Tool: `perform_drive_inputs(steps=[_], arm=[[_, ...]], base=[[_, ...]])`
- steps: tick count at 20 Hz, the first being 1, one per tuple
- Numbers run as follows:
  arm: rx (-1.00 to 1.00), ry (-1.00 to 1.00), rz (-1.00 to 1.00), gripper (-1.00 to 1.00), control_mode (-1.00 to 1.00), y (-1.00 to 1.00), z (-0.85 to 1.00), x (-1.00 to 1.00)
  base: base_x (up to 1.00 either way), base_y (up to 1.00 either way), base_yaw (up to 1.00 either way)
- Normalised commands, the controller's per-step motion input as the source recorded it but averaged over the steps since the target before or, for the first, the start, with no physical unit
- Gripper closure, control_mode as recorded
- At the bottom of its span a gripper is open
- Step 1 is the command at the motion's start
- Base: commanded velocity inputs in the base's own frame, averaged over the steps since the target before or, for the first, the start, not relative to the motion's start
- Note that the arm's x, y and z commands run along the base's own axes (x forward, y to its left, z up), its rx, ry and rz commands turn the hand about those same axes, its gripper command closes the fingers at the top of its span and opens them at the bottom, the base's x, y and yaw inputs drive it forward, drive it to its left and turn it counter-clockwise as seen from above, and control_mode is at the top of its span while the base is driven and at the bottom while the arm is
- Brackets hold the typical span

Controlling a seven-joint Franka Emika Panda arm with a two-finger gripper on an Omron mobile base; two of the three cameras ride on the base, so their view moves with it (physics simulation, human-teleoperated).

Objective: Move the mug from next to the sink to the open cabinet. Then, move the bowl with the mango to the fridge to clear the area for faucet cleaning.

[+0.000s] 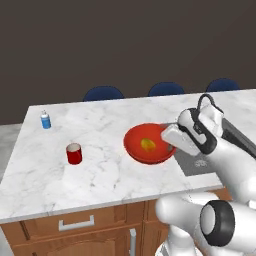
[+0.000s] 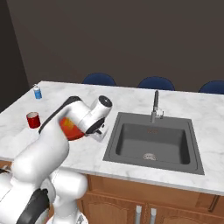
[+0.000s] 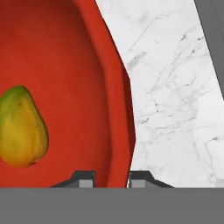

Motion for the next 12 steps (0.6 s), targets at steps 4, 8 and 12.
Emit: perform_drive_inputs(steps=[4, 8, 12], arm=[[0.07, -0.13, -0.31, 1.0, -1.0, -0.06, 0.94, -0.59], [0.02, -0.02, -0.19, 1.0, -1.0, -0.02, 0.4, -0.24], [0.01, 0.0, -0.04, 1.0, -1.0, -0.02, 0.01, -0.01]], base=[[0.0, 0.0, 0.0], [0.0, 0.0, 0.0], [0.0, 0.0, 0.0]])
